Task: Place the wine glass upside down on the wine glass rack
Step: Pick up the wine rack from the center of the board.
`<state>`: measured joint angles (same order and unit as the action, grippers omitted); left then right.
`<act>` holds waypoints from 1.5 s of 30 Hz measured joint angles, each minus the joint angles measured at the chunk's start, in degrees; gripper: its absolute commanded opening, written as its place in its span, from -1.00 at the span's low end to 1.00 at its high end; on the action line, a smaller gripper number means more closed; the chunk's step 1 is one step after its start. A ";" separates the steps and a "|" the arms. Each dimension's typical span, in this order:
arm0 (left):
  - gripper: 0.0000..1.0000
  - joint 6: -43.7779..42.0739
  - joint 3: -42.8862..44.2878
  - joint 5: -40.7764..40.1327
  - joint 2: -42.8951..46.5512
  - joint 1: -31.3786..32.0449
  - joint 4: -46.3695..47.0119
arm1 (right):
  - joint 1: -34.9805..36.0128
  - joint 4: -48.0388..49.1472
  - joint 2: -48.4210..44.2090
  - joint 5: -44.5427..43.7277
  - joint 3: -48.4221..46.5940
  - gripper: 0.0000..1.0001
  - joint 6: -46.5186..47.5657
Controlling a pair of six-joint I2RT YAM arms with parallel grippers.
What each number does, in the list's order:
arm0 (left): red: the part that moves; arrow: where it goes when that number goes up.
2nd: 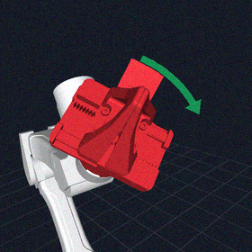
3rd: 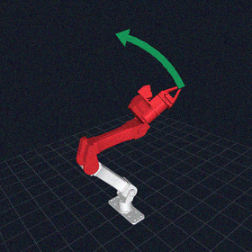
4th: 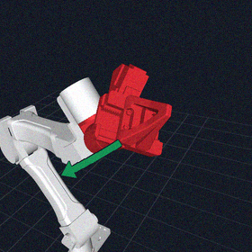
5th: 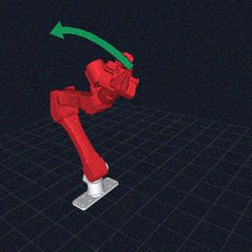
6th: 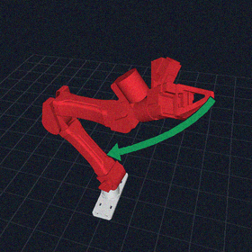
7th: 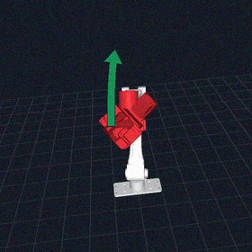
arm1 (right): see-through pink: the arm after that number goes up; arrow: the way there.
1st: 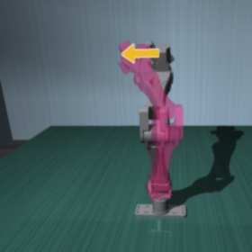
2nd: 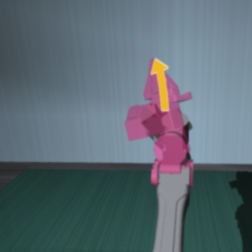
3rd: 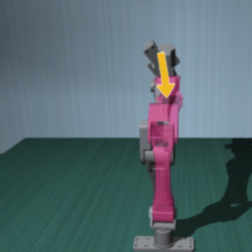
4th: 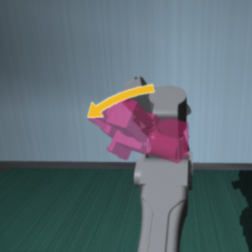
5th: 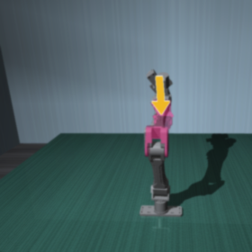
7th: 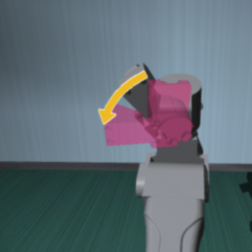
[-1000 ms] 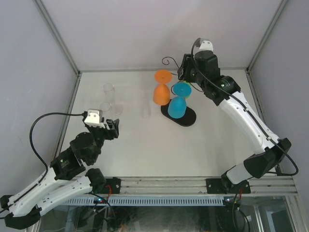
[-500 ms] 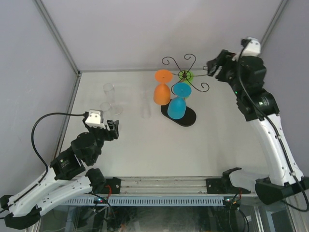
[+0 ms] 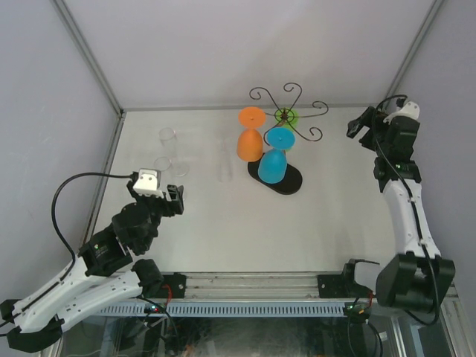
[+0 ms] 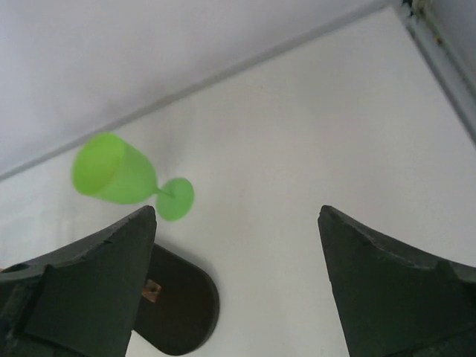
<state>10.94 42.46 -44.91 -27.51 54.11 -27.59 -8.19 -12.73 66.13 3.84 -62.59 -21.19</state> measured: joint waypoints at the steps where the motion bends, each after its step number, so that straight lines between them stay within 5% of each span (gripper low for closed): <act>1: 0.52 0.02 0.00 0.00 -0.04 0.00 0.00 | -1.01 2.34 1.25 1.62 2.25 0.84 -0.33; 7: 0.54 0.00 0.00 0.04 -0.31 -0.02 -0.02 | -2.60 30.36 13.27 10.43 15.85 0.87 -1.27; 14: 0.54 0.02 0.00 0.52 -0.59 -0.13 -0.02 | -0.96 56.19 29.57 21.88 17.49 0.89 4.61; 25: 0.55 0.02 0.00 2.05 -1.11 -0.28 -0.02 | 3.17 67.06 38.86 41.11 13.38 0.92 23.85; 45: 0.56 -0.02 0.00 3.34 -3.19 -2.10 0.04 | 7.06 76.43 53.24 50.31 1.16 0.92 22.91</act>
<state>10.92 42.46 -41.56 -30.70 52.01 -27.55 -1.13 63.70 119.37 54.15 -61.43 1.72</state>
